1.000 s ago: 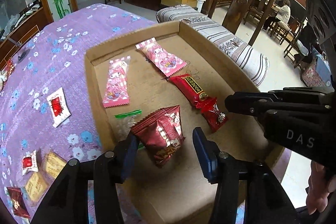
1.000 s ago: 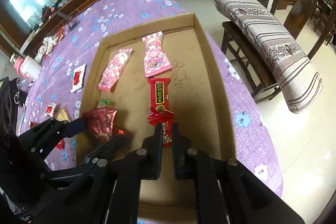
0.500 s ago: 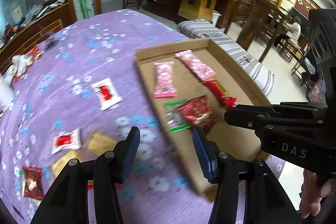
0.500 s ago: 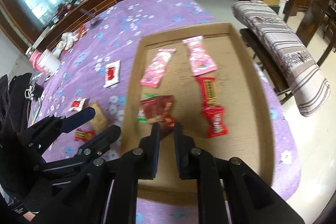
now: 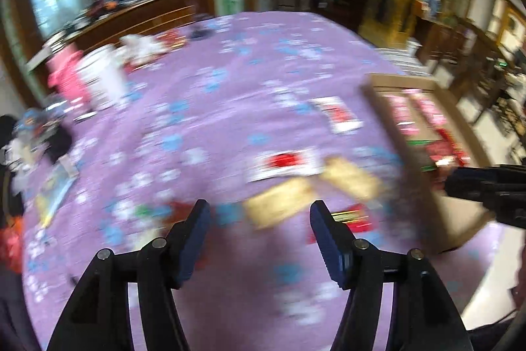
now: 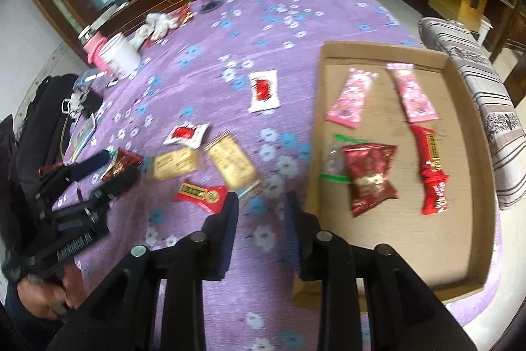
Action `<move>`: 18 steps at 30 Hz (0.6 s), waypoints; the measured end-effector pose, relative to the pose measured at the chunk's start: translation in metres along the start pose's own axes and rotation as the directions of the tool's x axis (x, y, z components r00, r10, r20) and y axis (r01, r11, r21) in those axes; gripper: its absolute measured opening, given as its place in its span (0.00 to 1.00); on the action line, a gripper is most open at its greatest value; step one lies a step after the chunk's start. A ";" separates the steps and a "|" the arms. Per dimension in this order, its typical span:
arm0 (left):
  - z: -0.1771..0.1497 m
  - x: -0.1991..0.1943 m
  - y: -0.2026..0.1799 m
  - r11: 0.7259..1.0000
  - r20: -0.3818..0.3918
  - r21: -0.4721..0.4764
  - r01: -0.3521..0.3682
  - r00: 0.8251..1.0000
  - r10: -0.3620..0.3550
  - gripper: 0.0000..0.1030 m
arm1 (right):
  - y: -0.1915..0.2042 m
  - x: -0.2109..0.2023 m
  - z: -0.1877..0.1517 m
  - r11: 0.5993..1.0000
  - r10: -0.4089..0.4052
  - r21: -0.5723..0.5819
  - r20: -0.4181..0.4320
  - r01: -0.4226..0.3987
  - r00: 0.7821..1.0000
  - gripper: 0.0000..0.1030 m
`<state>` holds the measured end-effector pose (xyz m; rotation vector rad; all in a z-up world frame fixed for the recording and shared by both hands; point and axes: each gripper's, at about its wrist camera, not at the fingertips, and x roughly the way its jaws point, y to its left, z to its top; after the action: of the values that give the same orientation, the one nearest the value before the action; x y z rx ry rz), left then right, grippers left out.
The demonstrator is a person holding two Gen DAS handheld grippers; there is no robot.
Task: Organize snacks
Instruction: 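Move both grippers back to the snack pile and grasp another dark red candy with the left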
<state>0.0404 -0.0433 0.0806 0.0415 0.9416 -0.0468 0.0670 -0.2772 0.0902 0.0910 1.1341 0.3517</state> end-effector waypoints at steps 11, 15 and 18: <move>-0.014 0.060 0.028 0.999 -0.137 0.032 -0.035 0.990 0.039 0.64 | 0.025 0.010 -0.009 0.999 0.022 -0.047 -0.039 -0.024 0.999 0.28; -0.016 0.071 0.025 0.996 -0.122 0.068 -0.055 0.990 0.063 0.60 | 0.030 0.015 -0.008 0.996 0.044 -0.070 -0.045 -0.047 0.998 0.36; -0.017 0.066 0.027 0.995 -0.106 0.066 -0.076 0.991 0.083 0.32 | 0.038 0.024 -0.006 0.991 0.068 -0.110 -0.066 -0.075 0.995 0.36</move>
<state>0.0670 -0.0169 0.0179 0.1399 1.0461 0.0001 0.0615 -0.2341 0.0763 0.0221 1.1722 0.4844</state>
